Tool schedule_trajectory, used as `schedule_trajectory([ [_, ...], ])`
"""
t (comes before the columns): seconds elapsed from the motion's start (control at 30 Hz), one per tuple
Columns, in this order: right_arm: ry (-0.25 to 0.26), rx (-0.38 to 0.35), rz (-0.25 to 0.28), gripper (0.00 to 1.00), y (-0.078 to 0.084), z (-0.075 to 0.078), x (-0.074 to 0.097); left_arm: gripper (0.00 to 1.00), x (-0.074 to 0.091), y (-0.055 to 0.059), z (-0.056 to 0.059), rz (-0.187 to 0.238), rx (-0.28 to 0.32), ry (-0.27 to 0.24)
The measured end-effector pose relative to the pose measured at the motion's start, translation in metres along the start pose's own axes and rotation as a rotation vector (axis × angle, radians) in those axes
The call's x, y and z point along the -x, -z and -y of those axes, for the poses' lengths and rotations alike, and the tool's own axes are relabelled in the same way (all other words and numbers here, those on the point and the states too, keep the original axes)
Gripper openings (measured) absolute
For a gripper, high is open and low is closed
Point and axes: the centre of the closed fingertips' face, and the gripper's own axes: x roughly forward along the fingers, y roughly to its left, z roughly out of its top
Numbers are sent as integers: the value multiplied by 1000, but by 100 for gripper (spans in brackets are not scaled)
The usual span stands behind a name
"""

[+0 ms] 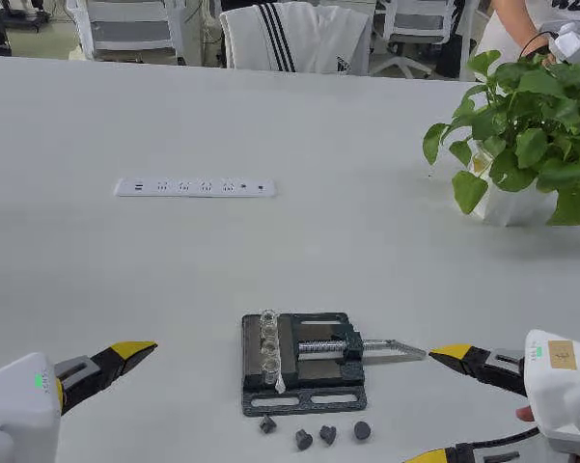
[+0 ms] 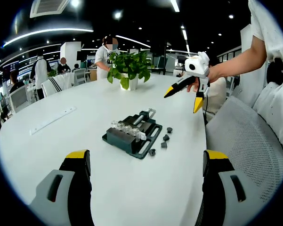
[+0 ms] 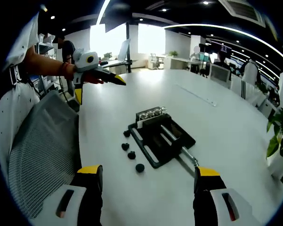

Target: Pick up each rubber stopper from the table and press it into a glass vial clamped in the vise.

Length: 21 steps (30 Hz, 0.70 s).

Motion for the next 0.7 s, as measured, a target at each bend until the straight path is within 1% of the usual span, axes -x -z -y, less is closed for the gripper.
schedule_trajectory([
  [0.07, -20, 23, -18, 74, -1, -2, -2, 99, 0, 0, 0, 0, 0, 0],
  [0.13, -40, 52, -57, 70, -2, -4, -4, 99, 0, 1, -1, 4, 3, 0],
  [0.2, -62, 89, -77, 68, -6, -6, -8, 99, -1, 1, -2, 8, 3, -2],
  [0.3, -87, 119, -115, 64, -7, -7, -14, 99, -1, 1, -2, 12, 6, -4],
  [0.33, -107, 134, -122, 62, -8, -10, -17, 99, -2, 1, -3, 15, 6, -4],
  [0.4, -123, 158, -157, 57, -6, -11, -19, 99, -2, 1, -3, 17, 6, -6],
  [0.43, -142, 171, -193, 55, -3, -12, -21, 99, -2, 1, -3, 17, 7, -7],
  [0.47, -155, 167, -210, 53, -1, -14, -22, 99, -2, 1, -3, 19, 8, -7],
  [0.5, -164, 181, -227, 50, -1, -14, -25, 99, -2, 1, -3, 22, 10, -8],
  [0.57, -182, 224, -238, 46, -2, -16, -29, 99, -2, 2, -4, 24, 9, -9],
  [0.63, -193, 223, -258, 43, 0, -16, -32, 99, -2, 2, -4, 28, 11, -11],
  [0.67, -202, 238, -281, 41, 2, -17, -33, 99, -2, 2, -4, 30, 13, -12],
  [0.7, -209, 248, -288, 38, 2, -18, -35, 99, -2, 1, -5, 33, 15, -13],
])
